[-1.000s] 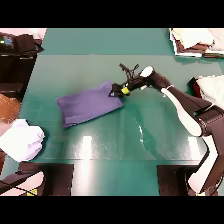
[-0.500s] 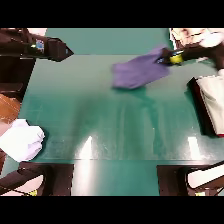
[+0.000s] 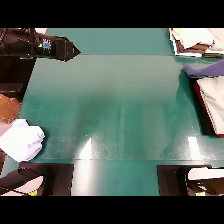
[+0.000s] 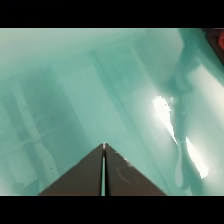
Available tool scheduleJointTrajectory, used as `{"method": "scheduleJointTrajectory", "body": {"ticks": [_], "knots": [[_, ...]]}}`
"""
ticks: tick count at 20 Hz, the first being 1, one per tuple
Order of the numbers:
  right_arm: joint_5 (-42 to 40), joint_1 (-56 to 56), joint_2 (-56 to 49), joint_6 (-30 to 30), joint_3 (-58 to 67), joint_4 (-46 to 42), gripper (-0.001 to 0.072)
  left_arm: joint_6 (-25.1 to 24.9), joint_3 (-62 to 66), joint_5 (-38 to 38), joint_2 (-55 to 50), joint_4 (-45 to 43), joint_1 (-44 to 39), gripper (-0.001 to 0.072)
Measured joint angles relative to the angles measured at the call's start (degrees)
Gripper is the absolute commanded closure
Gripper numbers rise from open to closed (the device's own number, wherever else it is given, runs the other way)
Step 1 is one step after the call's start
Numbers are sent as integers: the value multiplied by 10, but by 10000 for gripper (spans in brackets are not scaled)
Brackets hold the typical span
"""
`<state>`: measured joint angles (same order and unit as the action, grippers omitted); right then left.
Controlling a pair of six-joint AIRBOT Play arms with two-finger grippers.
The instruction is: Fold the shirts.
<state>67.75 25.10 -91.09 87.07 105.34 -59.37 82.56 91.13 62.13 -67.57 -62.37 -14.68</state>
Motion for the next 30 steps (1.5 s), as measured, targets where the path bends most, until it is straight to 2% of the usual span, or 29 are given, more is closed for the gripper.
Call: {"method": "scheduleJointTrajectory", "body": {"ticks": [9, 12, 16, 19, 23, 24, 25, 26, 27, 30], "knots": [[-73, 42, 82, -2, 0, -2, 692, 13, 0, 1, 0, 0, -1, 685], [-45, 62, 110, -2, 0, -3, 692, 14, 0, 5, 0, 0, -1, 685], [38, 97, 129, -2, -11, -4, 692, 12, 0, 10, 0, -1, -1, 685], [86, 125, 154, -2, -70, -19, 692, 9, 0, 18, 0, -1, -1, 685], [115, 158, 202, -2, -191, -83, 674, 0, 0, 22, 0, -2, -1, 684], [118, 165, 213, -2, -220, -100, 547, -1, 0, 22, 0, -2, -1, 684], [122, 172, 223, -2, -249, -116, 295, -2, 0, 23, 0, -2, -1, 684], [125, 180, 231, -2, -277, -131, 88, -3, 0, 24, 0, -2, -1, 684], [126, 189, 237, -2, -301, -141, 37, -3, 0, 24, 0, -2, -1, 684], [132, 210, 247, -2, -343, -157, 39, -4, 0, 24, 0, -2, -1, 684]]}}
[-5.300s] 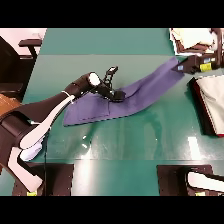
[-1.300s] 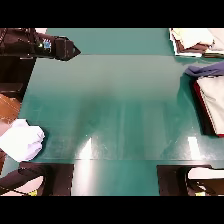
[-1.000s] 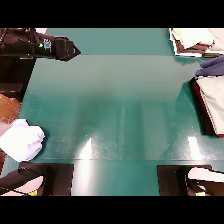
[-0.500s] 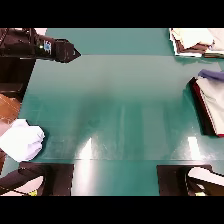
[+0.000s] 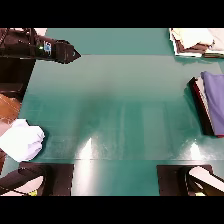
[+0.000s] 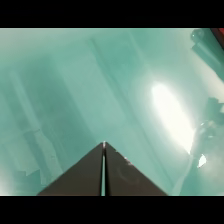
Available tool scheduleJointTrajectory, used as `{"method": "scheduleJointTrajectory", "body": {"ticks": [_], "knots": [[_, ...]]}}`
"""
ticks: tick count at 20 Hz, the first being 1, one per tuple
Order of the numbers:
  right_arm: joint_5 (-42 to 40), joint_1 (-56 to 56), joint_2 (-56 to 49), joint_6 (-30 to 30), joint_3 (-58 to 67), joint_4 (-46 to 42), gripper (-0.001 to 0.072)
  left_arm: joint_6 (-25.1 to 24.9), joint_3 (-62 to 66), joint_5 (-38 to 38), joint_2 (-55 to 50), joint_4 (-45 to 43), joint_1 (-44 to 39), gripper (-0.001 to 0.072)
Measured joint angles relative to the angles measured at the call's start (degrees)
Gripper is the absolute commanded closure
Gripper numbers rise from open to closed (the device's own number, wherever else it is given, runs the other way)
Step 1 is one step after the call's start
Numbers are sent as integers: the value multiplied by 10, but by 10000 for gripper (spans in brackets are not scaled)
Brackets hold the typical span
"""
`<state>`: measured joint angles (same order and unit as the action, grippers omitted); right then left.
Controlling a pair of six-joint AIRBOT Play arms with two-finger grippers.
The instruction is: Fold the shirts.
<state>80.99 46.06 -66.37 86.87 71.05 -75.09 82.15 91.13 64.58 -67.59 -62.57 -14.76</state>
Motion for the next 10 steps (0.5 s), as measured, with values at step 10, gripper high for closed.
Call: {"method": "scheduleJointTrajectory", "body": {"ticks": [10], "knots": [[8, -208, 12, -5, 101, 101, 43, -1, 0, -13, 0, -9, 0, 684]]}}
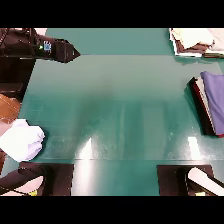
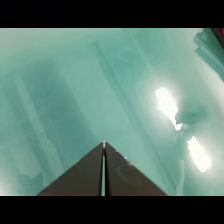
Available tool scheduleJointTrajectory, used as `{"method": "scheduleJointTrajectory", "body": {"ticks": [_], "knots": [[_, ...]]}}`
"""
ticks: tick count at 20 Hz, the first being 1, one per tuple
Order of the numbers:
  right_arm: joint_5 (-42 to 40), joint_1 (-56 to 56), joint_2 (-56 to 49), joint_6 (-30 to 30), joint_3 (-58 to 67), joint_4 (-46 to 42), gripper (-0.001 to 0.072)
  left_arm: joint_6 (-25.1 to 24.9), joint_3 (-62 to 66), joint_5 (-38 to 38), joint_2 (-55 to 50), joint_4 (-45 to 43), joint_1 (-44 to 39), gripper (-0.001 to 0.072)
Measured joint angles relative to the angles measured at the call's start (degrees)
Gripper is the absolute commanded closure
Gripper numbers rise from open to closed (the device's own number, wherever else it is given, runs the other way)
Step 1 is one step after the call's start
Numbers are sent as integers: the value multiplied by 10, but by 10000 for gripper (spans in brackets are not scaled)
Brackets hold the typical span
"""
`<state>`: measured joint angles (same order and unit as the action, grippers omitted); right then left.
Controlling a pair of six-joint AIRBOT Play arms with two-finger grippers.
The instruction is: Fold the shirts.
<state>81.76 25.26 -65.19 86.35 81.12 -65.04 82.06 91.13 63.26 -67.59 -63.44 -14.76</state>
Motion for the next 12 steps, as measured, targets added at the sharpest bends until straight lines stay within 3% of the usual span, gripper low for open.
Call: {"method": "scheduleJointTrajectory", "body": {"ticks": [1, 2, 5, 12], "knots": [[-1, -39, -3, 0, 14, 5, 97, 0, 0, -3, 0, -1, 0, 684], [-3, -82, -8, 0, 28, 9, 216, 0, 0, -5, 0, -1, 0, 684], [-6, -192, -22, -2, 57, 16, 695, 0, 0, -10, 0, -3, 0, 684], [-10, -335, -47, -17, 82, 19, 692, 0, 0, -12, 0, -4, 0, 684]]}}
